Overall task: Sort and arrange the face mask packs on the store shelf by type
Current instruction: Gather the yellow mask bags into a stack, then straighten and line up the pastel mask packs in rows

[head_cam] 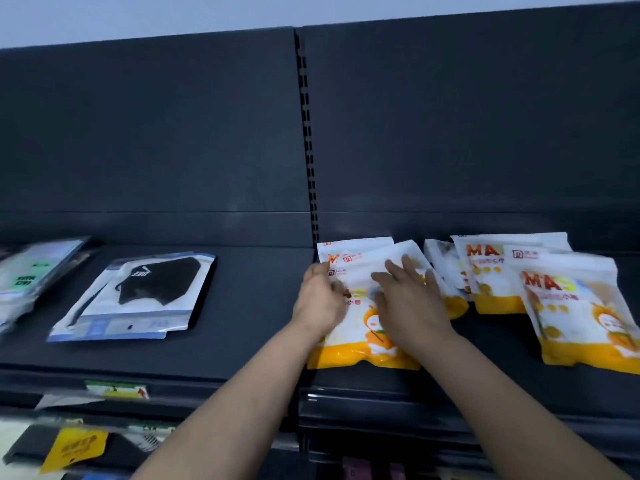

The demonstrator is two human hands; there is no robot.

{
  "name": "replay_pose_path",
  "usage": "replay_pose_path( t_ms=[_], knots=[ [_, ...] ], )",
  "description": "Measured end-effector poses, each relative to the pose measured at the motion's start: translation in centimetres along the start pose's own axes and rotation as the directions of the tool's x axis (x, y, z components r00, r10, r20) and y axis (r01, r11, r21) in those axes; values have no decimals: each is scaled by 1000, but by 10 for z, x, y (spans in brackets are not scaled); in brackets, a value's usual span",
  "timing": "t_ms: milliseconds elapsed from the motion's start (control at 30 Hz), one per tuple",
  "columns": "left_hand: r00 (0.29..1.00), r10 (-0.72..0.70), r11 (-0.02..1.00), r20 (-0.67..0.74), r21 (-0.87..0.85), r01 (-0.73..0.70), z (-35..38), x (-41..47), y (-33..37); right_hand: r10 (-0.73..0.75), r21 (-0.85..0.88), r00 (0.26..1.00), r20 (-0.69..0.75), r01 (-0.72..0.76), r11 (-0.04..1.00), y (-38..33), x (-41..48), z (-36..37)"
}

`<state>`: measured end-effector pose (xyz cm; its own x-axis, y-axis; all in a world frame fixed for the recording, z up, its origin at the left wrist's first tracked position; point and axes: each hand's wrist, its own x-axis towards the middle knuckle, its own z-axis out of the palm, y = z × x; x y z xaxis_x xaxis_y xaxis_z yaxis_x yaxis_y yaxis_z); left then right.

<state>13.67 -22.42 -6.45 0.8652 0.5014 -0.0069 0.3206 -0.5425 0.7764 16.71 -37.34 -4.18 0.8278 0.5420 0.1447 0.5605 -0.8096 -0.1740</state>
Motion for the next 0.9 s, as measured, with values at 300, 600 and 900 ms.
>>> replay_pose_path(
  t_ms=[300,600,900],
  knots=[
    [962,-86,971,-260,194,140,-114,-23,-58,-251,161,964,84,235,958,-98,30,12],
    [925,-232,837,-300,424,347,-260,4,-193,-319,279,929,190,260,924,-255,62,61],
    [950,-267,906,-162,294,305,-289,24,-231,-165,283,939,301,78,956,-302,73,89]
  ],
)
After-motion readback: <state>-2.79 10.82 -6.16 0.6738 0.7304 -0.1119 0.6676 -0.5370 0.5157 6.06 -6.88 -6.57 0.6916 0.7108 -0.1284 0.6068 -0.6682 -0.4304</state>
